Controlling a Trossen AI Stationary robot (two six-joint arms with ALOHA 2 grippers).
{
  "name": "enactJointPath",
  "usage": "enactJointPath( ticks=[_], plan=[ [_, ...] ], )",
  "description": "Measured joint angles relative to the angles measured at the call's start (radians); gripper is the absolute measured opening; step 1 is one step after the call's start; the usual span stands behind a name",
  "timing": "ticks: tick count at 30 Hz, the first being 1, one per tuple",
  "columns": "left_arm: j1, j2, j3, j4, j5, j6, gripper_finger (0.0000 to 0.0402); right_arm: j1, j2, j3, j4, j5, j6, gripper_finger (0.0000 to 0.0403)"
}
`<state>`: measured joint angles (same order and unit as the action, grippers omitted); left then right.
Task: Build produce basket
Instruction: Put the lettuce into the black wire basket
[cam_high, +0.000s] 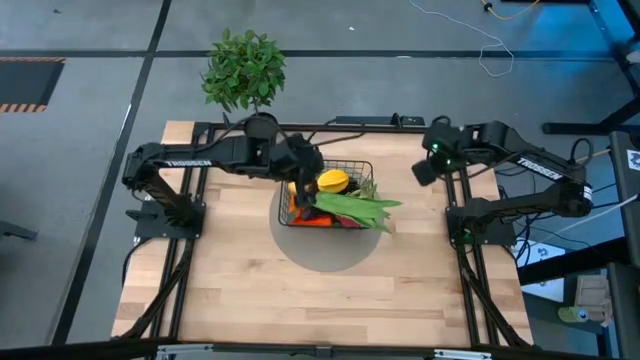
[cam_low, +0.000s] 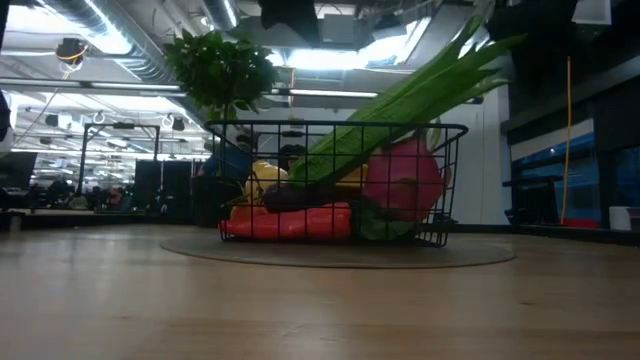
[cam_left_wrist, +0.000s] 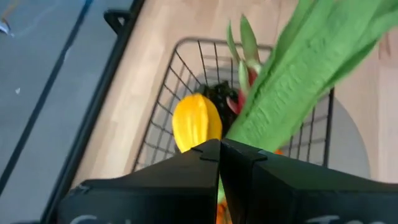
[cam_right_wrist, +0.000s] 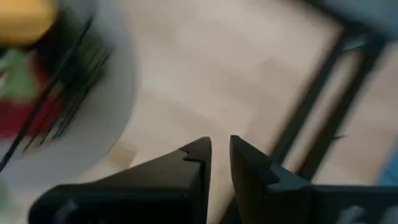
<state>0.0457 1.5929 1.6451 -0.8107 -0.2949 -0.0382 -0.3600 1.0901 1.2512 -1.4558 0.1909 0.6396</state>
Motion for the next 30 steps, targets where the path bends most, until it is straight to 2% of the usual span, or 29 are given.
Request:
enactJointPath(
  ticks=[5, 11, 16, 21, 30],
  plan=[
    [-0.033, 0.0, 0.0, -0.077, 0.004, -0.004, 0.0, 0.071, -0.015, -0.107, 0.018, -0.201, -0.072, 0.0051],
    [-0.041, 0.022, -0.001, -0.102, 0.017, 0.008, 0.0, 0.203, -0.034, -0.256, 0.169, -0.332, -0.039, 0.0051],
    [-0.04, 0.061, -0.001, -0.068, 0.062, 0.054, 0.0017, 0.288, -0.033, -0.311, 0.218, -0.333, 0.055, 0.0051],
    [-0.041, 0.142, 0.0, 0.05, 0.177, 0.132, 0.0071, 0.338, -0.031, -0.344, 0.25, -0.313, 0.092, 0.0051],
    [-0.042, 0.279, -0.001, 0.217, 0.182, 0.292, 0.0169, 0.396, -0.028, -0.343, 0.263, -0.263, 0.115, 0.0051]
  ],
)
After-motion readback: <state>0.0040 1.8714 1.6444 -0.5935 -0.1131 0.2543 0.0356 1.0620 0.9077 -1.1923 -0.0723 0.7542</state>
